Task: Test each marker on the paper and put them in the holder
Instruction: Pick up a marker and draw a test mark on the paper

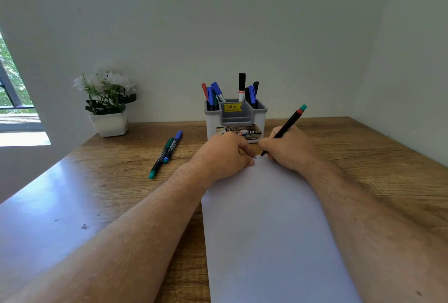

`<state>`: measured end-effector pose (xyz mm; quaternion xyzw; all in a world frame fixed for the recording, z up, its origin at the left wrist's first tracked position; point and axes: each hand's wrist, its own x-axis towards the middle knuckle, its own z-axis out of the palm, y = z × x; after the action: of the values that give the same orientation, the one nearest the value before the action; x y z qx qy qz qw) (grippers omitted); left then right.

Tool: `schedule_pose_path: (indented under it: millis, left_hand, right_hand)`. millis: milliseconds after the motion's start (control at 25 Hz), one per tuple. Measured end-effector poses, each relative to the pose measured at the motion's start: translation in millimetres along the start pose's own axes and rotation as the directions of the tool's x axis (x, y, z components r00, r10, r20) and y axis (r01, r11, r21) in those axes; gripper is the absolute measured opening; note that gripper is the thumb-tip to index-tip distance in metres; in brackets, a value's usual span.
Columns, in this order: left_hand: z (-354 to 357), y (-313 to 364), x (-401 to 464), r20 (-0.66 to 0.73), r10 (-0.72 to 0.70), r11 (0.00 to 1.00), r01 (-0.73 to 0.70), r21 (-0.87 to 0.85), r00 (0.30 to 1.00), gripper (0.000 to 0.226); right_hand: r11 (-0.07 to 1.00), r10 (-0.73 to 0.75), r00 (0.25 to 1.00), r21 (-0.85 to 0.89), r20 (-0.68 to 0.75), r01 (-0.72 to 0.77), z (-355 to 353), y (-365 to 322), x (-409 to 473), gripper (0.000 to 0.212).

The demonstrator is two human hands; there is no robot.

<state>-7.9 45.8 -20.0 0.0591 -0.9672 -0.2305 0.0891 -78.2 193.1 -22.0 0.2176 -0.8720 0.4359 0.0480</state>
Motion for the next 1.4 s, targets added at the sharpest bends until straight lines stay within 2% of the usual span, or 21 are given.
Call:
schedule_pose_path:
  millis: [920,1200,1400]
  left_hand:
    - [-1.3,4.5,-1.5,0.002,-0.01,1.0,0.01,0.004,1.0,0.017]
    - [-1.6,4.6,-0.2,0.004,-0.018,1.0,0.018,0.005,1.0,0.018]
    - [-0.6,4.0,1.7,0.007,-0.032,0.999,0.032,-0.003,0.999,0.017]
  right_hand:
    - [1.0,-0.006,1.0,0.018,-0.031,0.007,0.6,-1.4,-1.4,0.023]
    - [0.999,-0.025,1.0,0.021,0.003,0.025,0.7,-2.1,-0.8,0.023]
    - [0.999,0.016,0.998,0.03,-0.068,-0.014,3.1,1.1,3.5,0.018]
